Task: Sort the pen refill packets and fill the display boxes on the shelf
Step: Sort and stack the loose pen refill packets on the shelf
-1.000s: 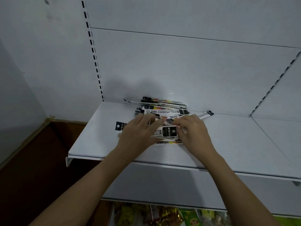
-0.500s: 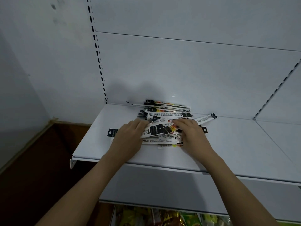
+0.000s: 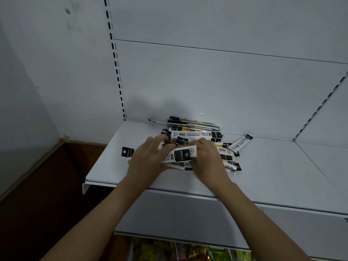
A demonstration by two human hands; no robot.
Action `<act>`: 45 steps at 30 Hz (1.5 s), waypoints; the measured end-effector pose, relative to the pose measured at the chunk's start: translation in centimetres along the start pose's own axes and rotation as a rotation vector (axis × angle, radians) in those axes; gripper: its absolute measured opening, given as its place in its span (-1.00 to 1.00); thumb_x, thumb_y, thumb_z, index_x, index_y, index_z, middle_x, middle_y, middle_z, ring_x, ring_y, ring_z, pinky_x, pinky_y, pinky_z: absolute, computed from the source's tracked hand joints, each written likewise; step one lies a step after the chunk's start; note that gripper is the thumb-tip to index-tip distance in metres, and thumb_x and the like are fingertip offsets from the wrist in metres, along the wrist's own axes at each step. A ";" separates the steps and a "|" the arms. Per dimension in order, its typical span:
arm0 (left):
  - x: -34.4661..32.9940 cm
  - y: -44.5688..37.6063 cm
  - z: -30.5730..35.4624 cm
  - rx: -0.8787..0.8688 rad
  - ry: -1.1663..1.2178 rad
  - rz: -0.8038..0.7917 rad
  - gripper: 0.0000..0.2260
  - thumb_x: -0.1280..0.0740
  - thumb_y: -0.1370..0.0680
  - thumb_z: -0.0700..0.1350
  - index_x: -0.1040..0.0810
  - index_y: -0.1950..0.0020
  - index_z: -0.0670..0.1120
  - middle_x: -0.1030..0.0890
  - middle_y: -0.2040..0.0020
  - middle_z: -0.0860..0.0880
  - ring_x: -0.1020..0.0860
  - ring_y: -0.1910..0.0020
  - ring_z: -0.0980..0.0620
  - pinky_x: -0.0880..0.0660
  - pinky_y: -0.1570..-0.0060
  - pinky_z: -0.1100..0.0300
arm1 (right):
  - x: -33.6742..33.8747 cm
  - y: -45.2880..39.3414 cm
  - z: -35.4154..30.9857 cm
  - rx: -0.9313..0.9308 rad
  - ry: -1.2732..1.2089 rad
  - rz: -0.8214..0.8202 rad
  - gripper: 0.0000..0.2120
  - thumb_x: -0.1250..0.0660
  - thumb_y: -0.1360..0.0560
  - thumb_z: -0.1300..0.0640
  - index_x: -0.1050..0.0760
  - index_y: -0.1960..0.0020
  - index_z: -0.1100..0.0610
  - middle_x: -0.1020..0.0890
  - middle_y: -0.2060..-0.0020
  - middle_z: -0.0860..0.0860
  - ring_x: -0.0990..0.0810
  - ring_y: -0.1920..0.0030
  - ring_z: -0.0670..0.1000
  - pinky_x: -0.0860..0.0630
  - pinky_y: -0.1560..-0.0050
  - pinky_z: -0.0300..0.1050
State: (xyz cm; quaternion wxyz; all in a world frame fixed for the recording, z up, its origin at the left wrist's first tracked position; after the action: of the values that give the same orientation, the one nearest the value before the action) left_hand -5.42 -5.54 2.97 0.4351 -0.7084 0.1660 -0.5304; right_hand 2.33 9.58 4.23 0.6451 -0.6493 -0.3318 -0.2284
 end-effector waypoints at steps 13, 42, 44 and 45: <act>-1.8 0.5 -1.3 0.253 -0.027 -0.210 -0.62 -0.47 -0.26 -0.35 -0.51 -0.03 -0.15 -0.49 0.12 -0.12 -0.44 0.22 -0.11 -0.35 0.37 0.10 | 0.5 2.5 3.3 -0.504 -0.143 -0.174 -0.36 -0.55 -0.37 -0.06 -0.37 -0.34 0.05 -0.53 -0.15 -0.04 -0.46 -0.16 0.01 -0.41 -0.15 -0.01; -1.9 -2.3 -4.1 0.317 -0.053 -0.061 -0.75 -0.51 -0.39 -0.13 -0.59 0.00 -0.19 -0.63 0.16 -0.12 -0.58 0.08 -0.15 -0.44 -0.10 -0.05 | 1.0 -0.3 1.8 -0.722 -0.727 -0.013 -0.57 -0.50 -0.46 0.08 -0.41 -0.24 -0.12 -0.51 -0.16 -0.16 -0.54 -0.09 -0.10 -0.61 -0.02 0.00; -0.5 -3.1 -5.0 0.461 0.095 0.029 -0.77 -0.29 -0.54 0.00 -0.53 -0.01 -0.17 -0.57 0.15 -0.12 -0.53 0.07 -0.15 -0.39 -0.07 0.04 | 0.0 0.1 2.1 -0.609 -0.425 -0.214 -0.51 -0.51 -0.43 -0.01 -0.42 -0.29 -0.08 -0.47 -0.20 -0.14 -0.44 -0.17 -0.07 -0.50 -0.15 -0.01; 0.3 -3.6 -5.3 0.551 0.259 0.078 -0.76 -0.21 -0.59 0.03 -0.47 0.00 -0.14 -0.53 0.19 -0.09 -0.51 0.15 -0.10 -0.41 0.05 0.13 | -0.7 0.4 2.1 -0.550 -0.288 -0.328 -0.48 -0.51 -0.42 -0.05 -0.43 -0.32 -0.06 -0.45 -0.23 -0.12 -0.39 -0.20 -0.04 -0.43 -0.19 -0.01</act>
State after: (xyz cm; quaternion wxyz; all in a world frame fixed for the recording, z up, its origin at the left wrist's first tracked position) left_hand -10.87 -6.10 6.30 0.6062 -0.4833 0.0970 -0.6241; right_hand 1.89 11.56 3.26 0.3472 -0.7624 -0.4455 -0.3158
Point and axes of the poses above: each hand's wrist, its own y-axis away from the middle knuckle, its own x-axis out of the back of the hand, z = x × y, the point moved 4 cm from there along -y, towards the middle knuckle
